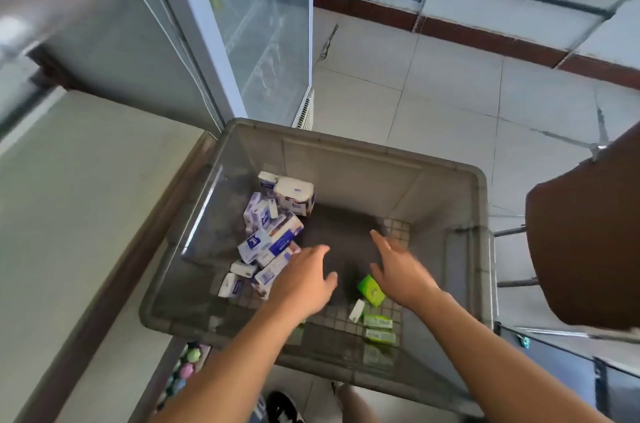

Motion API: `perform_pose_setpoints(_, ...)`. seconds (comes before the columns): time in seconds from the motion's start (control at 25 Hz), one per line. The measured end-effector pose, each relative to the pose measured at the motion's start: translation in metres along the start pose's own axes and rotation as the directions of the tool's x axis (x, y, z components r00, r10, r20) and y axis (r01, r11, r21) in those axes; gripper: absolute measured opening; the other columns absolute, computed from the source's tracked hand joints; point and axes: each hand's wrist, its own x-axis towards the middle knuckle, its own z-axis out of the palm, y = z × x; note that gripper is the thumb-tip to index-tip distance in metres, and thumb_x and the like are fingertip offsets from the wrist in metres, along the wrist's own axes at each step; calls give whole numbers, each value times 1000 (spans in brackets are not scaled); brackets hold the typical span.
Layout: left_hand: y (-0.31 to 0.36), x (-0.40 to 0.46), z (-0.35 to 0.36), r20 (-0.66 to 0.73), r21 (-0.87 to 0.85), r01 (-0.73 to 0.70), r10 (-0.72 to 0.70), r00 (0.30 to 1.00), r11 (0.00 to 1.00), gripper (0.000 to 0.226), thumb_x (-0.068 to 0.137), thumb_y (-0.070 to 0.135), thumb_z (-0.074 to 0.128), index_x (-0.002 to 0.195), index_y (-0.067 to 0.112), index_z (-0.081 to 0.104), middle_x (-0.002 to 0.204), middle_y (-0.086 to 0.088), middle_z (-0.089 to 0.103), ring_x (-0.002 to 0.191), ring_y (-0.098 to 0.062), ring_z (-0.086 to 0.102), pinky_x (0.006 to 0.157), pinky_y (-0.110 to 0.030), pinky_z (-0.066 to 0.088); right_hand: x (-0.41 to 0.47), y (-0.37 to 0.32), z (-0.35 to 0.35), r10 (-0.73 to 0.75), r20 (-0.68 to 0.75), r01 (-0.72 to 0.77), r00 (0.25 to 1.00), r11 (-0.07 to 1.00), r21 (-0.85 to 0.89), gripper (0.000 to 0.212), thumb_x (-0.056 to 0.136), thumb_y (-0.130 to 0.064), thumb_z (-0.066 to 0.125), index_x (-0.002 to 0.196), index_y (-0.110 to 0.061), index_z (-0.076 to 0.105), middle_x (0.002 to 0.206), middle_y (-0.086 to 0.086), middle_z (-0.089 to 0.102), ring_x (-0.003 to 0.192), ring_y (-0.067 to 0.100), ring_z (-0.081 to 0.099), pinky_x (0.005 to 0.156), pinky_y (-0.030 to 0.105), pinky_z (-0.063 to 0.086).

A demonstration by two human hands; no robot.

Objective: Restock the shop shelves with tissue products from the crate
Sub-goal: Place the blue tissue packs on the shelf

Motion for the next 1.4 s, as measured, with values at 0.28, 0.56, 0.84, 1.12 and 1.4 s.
perform_pose_setpoints(0.28, -36, 78, 42, 182, -63, 264, -249, 951, 962, 45, 96, 31, 54, 138, 21, 44, 137, -5, 54, 122, -25, 53, 95, -34, 44, 67, 43, 68, 156, 312, -126, 937, 985, -115, 40, 92, -27, 53, 129, -12, 48, 129, 18, 57, 116, 34, 56, 92, 37, 48)
perform_pose_setpoints(0.56, -62, 96, 36, 111, -33, 337, -332, 937, 941, 37, 94, 24, 54, 131, 22, 51, 133, -5, 56, 121, -27, 53, 96, -38, 45, 87, 38, 97, 184, 281, -164, 942, 982, -94, 54, 87, -31, 58, 136, -15, 43, 135, 18, 51, 121, 36, 50, 96, 38, 45)
perform_pose_setpoints(0.84, -81, 106, 46, 127, 314, 287, -339, 932, 905, 65, 84, 24, 70, 136, 12, 33, 138, -12, 38, 129, -31, 41, 98, -46, 46, 97, 22, 91, 101, 194, -100, 976, 995, -18, 47, 93, -35, 54, 132, -10, 45, 134, 18, 50, 121, 35, 49, 100, 38, 43)
perform_pose_setpoints(1.12, -90, 116, 67, 242, 360, 404, -502, 830, 841, 85, 84, 28, 70, 147, 5, 18, 150, -17, 28, 138, -34, 30, 108, -46, 38, 113, -28, 105, -81, 293, 14, 953, 975, 221, 43, 92, -32, 56, 130, -12, 48, 129, 14, 59, 117, 31, 56, 96, 35, 45)
perform_pose_setpoints(1.4, -93, 119, 62, 328, 292, 251, -343, 880, 923, 55, 87, 23, 68, 133, 19, 39, 131, -11, 52, 119, -30, 52, 92, -39, 47, 121, -43, 124, -91, 368, -52, 925, 932, 360, 39, 89, -25, 64, 125, -14, 54, 121, 8, 62, 105, 22, 61, 84, 30, 49)
